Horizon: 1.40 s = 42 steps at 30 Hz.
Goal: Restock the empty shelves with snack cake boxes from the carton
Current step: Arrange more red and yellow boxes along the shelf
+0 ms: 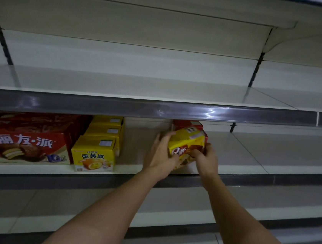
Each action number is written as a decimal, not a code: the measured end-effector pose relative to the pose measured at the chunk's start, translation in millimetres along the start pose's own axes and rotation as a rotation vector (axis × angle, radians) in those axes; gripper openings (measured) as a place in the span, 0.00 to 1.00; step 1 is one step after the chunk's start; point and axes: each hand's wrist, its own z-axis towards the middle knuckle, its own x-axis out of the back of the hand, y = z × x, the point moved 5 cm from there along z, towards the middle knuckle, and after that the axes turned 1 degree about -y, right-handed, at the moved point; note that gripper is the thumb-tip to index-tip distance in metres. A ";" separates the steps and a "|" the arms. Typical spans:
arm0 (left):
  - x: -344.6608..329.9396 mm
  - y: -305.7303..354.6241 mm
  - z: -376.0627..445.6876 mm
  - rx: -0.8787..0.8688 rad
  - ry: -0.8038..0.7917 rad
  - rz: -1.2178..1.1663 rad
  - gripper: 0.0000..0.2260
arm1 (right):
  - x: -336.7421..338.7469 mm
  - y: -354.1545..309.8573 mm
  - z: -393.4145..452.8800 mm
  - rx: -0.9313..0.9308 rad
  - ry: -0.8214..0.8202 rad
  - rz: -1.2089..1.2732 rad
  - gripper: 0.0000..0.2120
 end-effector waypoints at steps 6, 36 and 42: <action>-80.9 40.0 0.2 0.083 -0.079 -0.243 0.30 | 82.3 23.7 6.9 -0.013 0.292 -0.106 0.11; -239.2 4.3 123.6 0.513 0.237 -0.292 0.26 | 125.8 84.2 193.6 -0.130 -0.050 -0.278 0.15; -276.1 -60.8 193.2 0.461 0.268 -0.267 0.29 | 109.2 86.0 220.1 -0.097 -0.040 -0.178 0.11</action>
